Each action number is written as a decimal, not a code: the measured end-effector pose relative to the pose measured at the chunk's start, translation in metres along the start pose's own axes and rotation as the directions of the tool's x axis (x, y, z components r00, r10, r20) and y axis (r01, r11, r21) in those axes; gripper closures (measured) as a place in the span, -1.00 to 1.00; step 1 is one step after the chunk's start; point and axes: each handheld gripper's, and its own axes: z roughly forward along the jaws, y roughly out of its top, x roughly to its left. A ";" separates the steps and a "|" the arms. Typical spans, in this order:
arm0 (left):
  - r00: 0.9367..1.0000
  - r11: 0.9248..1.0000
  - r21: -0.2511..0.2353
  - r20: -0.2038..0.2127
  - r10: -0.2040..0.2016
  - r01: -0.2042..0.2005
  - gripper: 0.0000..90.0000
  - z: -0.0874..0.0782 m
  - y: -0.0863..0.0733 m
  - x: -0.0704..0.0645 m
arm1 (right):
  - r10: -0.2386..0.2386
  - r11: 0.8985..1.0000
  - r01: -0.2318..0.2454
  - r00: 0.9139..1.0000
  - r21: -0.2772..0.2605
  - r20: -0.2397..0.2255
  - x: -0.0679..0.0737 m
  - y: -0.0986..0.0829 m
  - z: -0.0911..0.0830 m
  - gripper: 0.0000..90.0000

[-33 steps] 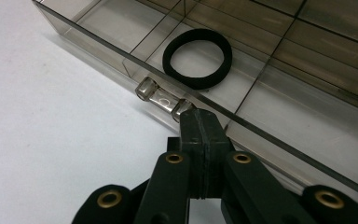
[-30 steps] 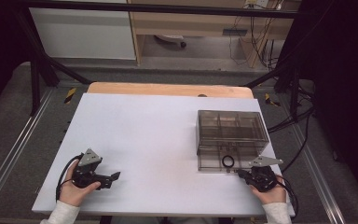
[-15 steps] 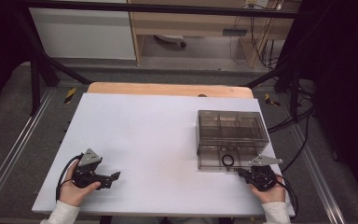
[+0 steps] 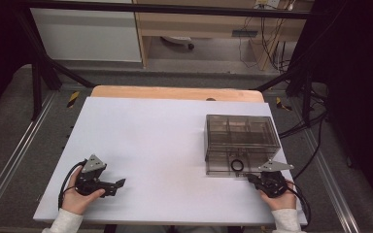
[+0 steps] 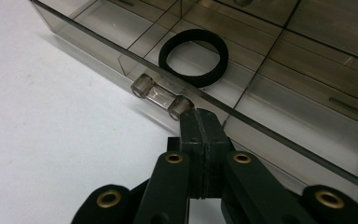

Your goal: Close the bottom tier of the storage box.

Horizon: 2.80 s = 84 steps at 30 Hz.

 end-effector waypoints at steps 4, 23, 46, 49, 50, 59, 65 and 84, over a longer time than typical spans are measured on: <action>1.000 1.000 0.000 -0.001 -0.001 0.001 -0.88 0.000 0.000 0.000 | 0.005 1.000 -0.005 1.000 -0.002 0.001 0.000 0.001 0.001 1.00; 1.000 1.000 0.000 0.000 0.001 -0.001 -0.88 0.000 0.000 0.000 | 0.009 1.000 -0.009 1.000 -0.016 0.021 -0.003 0.003 0.004 1.00; 1.000 1.000 0.001 0.000 0.001 -0.001 -0.88 0.000 0.000 0.000 | 0.018 0.999 -0.017 0.999 -0.028 0.027 -0.007 0.006 0.009 1.00; 1.000 1.000 0.003 0.000 0.003 -0.003 -0.88 0.000 0.000 0.000 | 0.018 0.999 -0.017 1.000 -0.029 0.026 -0.007 0.006 0.009 1.00; 1.000 1.000 0.003 -0.001 0.003 -0.003 -0.88 0.001 0.000 0.000 | 0.019 0.999 -0.018 0.999 -0.031 0.027 -0.008 0.006 0.010 1.00; 1.000 1.000 0.004 -0.001 0.003 -0.003 -0.88 0.001 0.000 0.000 | 0.018 0.999 -0.017 0.999 -0.035 0.028 -0.009 0.006 0.012 1.00; 1.000 1.000 0.005 -0.001 0.004 -0.004 -0.88 0.001 0.000 0.000 | 0.012 0.999 -0.010 0.999 -0.042 0.035 -0.011 0.007 0.014 1.00; 1.000 1.000 0.005 0.000 0.004 -0.004 -0.88 0.001 0.000 0.000 | 0.000 0.999 0.002 0.999 -0.046 0.036 -0.013 0.009 0.016 1.00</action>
